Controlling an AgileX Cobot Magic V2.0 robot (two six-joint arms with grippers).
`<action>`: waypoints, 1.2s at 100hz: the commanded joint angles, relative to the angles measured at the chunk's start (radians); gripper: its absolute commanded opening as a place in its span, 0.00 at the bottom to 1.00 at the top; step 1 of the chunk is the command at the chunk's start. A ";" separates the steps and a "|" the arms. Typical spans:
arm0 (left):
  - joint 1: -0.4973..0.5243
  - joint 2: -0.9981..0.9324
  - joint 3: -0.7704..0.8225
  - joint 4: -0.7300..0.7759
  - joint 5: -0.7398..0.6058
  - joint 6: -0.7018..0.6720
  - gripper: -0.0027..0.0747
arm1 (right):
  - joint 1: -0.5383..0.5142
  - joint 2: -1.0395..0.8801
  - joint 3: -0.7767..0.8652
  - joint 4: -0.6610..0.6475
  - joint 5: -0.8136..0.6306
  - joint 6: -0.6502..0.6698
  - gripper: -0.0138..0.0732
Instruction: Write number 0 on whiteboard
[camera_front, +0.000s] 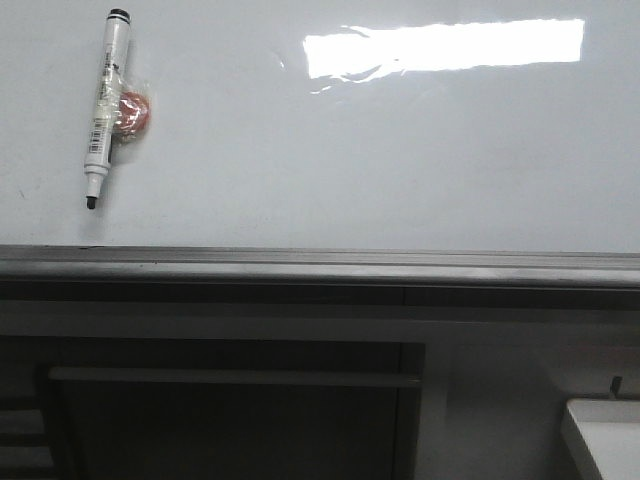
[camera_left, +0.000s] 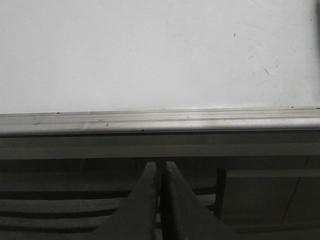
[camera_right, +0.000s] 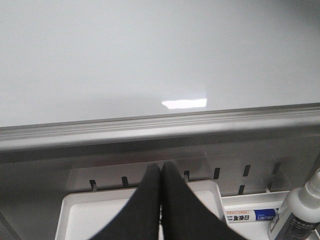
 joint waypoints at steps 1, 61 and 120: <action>-0.009 -0.028 0.010 -0.004 -0.072 -0.010 0.01 | -0.007 -0.021 0.024 -0.008 -0.013 -0.009 0.10; -0.009 -0.028 0.010 -0.004 -0.072 -0.010 0.01 | -0.007 -0.021 0.024 -0.008 -0.013 -0.009 0.10; -0.009 -0.028 0.010 -0.014 -0.091 -0.010 0.01 | -0.007 -0.021 0.024 -0.008 -0.029 -0.009 0.10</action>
